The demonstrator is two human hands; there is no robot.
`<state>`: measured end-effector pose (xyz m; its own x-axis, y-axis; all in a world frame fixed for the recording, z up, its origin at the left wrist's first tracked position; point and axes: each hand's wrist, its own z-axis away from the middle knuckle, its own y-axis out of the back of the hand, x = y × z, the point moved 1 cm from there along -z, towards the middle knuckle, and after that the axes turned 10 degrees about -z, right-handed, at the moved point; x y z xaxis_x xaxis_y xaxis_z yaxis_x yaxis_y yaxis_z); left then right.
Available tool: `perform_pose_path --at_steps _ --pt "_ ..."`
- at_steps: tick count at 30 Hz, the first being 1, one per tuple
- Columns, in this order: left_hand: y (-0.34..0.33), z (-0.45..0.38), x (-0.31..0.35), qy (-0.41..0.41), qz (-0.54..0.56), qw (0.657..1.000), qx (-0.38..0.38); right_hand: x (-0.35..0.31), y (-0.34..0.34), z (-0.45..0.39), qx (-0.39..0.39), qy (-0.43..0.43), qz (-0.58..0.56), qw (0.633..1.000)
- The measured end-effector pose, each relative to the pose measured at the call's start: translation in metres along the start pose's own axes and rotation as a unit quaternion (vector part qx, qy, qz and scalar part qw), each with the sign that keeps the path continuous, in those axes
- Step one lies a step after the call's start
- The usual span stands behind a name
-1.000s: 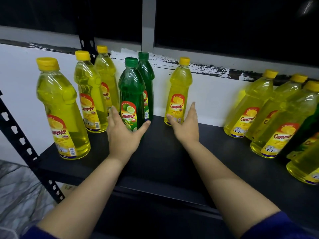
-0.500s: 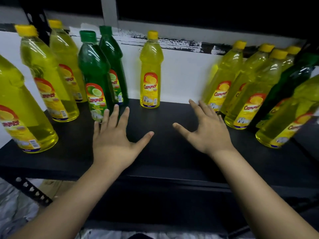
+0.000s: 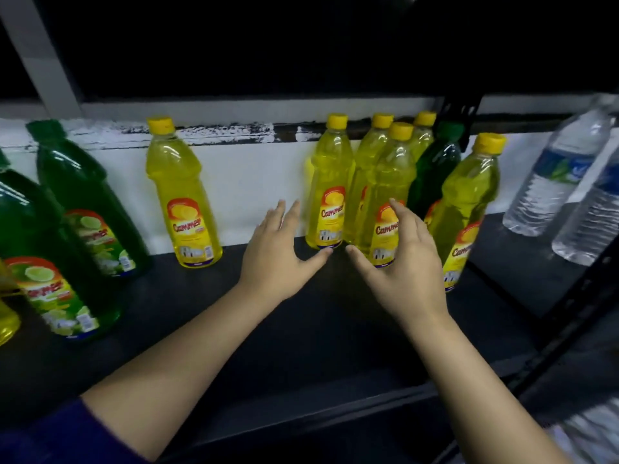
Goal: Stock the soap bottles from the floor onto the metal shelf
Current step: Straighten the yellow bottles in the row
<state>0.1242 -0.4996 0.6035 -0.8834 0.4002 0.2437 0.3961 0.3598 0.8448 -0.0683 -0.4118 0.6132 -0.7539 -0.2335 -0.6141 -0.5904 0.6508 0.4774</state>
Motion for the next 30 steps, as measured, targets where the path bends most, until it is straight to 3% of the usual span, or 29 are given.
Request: perform_pose_path --at_steps 9,12,19,25,30 --pt "-0.041 -0.069 0.042 0.053 0.204 0.975 0.077 0.026 -0.039 -0.041 0.081 -0.064 -0.054 0.993" --pt "-0.057 -0.080 0.044 0.078 0.227 0.967 0.091 0.038 -0.048 -0.046 0.115 -0.091 -0.052 0.988" --pt "-0.068 -0.090 0.032 0.063 0.220 0.969 0.091 0.052 -0.057 -0.041 0.106 -0.067 -0.022 0.992" --pt "-0.051 -0.057 0.003 0.047 0.248 0.965 0.066 0.050 -0.057 -0.036 0.047 -0.087 -0.118 0.988" --pt "-0.012 -0.010 -0.026 0.024 0.267 0.961 0.062 0.036 -0.059 -0.030 0.023 -0.093 -0.128 0.987"
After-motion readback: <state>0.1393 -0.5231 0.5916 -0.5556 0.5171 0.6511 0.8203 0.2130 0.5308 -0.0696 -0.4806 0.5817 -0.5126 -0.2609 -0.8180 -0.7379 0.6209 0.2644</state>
